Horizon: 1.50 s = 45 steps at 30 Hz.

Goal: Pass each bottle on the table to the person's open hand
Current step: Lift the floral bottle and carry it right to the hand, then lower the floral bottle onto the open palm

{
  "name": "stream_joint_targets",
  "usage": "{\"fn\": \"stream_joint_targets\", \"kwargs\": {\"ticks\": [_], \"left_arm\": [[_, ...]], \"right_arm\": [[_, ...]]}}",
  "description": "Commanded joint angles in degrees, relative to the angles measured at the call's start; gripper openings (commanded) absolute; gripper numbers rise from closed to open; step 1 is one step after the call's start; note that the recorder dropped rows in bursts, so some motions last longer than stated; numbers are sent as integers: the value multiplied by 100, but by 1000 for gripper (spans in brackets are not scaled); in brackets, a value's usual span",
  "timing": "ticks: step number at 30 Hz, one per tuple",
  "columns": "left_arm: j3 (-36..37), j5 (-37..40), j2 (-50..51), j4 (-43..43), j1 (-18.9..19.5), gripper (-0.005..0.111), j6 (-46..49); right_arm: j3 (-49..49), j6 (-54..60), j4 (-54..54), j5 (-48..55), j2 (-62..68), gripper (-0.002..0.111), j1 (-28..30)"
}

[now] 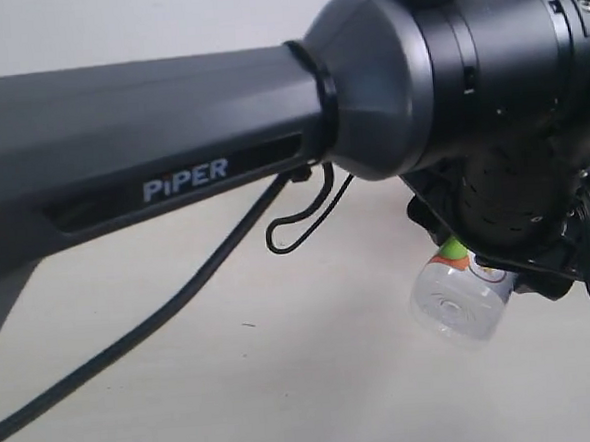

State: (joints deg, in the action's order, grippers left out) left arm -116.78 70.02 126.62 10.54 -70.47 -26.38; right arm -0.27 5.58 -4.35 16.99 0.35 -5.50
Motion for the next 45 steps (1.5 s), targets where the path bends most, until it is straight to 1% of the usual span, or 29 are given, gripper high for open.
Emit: {"fn": "stream_joint_targets", "kwargs": {"ticks": [1, 6, 12, 16, 22, 27, 31, 40, 45], "left_arm": [[2, -6, -311, -76, -18, 0, 79], [2, -6, -576, 176, 56, 0, 21], [2, -6, -786, 972, 198, 0, -768], [2, -6, -821, 1076, 391, 0, -1284], [2, -859, -810, 1076, 723, 0, -2215], [2, -1542, -799, 866, 995, 0, -2984], [2, -1875, -777, 793, 1055, 0, -3372], [2, -2001, -402, 406, 1067, 0, -3407], [2, -1986, -91, -117, 1199, 0, -3227]], "right_arm": [[27, 11, 19, -67, -35, 0, 17], [27, 11, 19, -67, -35, 0, 17], [27, 11, 19, -67, -35, 0, 17], [27, 11, 19, -67, -35, 0, 17], [27, 11, 19, -67, -35, 0, 17], [27, 11, 19, -67, -35, 0, 17], [27, 11, 19, -67, -35, 0, 17], [27, 11, 19, -67, -35, 0, 17], [27, 11, 19, -67, -35, 0, 17]]}}
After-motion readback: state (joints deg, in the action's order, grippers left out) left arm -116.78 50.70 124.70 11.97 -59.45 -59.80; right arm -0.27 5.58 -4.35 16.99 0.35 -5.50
